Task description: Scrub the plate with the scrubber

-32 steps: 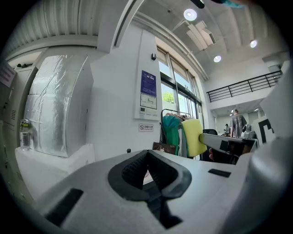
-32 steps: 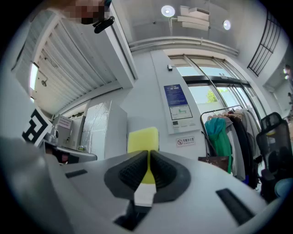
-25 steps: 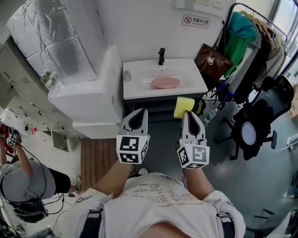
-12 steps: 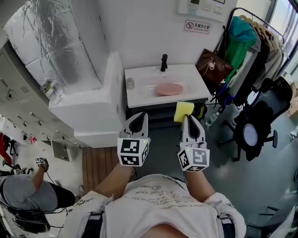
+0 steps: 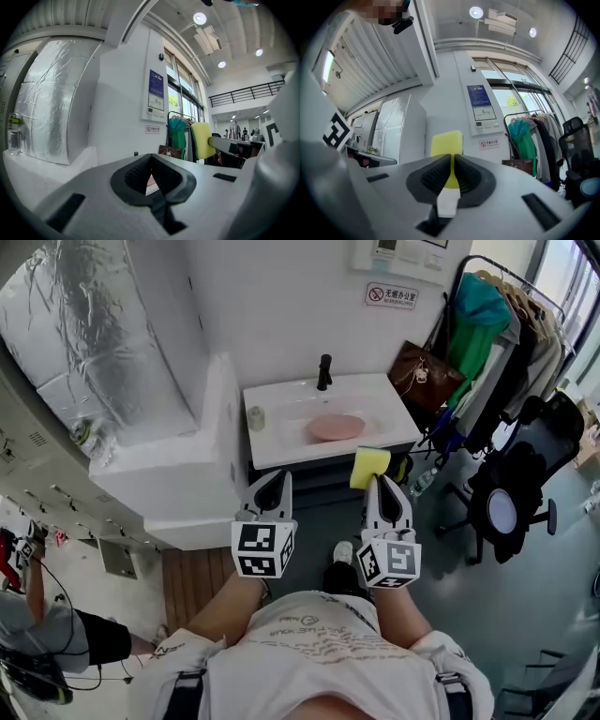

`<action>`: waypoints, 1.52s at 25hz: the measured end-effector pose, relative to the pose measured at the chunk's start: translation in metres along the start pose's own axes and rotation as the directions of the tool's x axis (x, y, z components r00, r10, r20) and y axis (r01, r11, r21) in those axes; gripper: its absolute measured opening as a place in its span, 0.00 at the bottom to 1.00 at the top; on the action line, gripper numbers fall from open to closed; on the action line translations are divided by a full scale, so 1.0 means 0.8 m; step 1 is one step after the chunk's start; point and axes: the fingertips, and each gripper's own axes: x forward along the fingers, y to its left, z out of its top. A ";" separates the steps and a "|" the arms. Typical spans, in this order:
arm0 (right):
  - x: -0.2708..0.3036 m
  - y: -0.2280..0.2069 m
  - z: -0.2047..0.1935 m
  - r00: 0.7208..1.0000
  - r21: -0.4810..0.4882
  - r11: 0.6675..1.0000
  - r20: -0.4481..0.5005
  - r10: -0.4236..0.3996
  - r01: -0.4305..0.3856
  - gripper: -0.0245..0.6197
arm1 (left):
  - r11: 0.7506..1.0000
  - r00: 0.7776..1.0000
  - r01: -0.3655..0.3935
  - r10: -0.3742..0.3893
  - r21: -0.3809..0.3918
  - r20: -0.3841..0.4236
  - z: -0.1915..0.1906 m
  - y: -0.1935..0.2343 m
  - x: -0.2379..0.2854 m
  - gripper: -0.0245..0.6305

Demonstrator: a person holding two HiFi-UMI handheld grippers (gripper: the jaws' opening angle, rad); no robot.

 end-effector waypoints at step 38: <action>0.342 -0.222 -0.110 0.990 0.063 0.995 -0.118 0.079 -0.071 0.10 | 0.995 0.986 -0.098 0.096 -0.007 -0.133 -0.019 0.056 0.384 0.07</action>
